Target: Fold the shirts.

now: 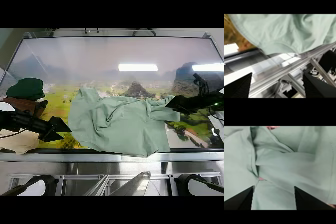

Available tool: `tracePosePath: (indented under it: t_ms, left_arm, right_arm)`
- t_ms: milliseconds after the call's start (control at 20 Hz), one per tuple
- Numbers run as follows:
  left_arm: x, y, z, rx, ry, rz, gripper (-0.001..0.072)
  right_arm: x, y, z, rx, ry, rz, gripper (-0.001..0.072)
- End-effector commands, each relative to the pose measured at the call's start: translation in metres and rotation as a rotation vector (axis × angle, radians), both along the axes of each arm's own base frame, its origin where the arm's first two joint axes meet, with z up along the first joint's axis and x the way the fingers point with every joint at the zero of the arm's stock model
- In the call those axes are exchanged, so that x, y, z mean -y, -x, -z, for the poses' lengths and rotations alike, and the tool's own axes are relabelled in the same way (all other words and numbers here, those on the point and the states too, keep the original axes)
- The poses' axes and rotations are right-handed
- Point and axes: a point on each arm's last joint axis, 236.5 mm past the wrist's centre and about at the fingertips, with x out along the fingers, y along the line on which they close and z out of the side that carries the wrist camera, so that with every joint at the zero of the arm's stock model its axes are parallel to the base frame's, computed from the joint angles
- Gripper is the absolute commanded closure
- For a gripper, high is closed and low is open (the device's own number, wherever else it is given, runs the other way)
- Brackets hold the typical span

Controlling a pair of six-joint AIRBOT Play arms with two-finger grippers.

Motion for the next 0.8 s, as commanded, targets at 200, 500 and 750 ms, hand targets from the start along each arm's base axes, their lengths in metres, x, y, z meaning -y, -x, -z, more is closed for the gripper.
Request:
tracePosePath:
  t_ms: [200,500,750]
  left_arm:
    - [0.000,-0.003,0.041,-0.091,-0.030,-0.005,0.0004]
    - [0.034,-0.027,0.065,-0.073,-0.058,0.154,0.0005]
    - [0.048,-0.044,0.074,-0.068,-0.060,0.209,0.0442]
  right_arm:
    - [-0.032,-0.015,0.023,-0.056,-0.199,0.034,0.0165]
    - [-0.091,-0.013,0.041,-0.087,-0.245,-0.053,0.0219]
    - [-0.138,0.004,0.058,-0.142,-0.318,-0.160,0.0407]
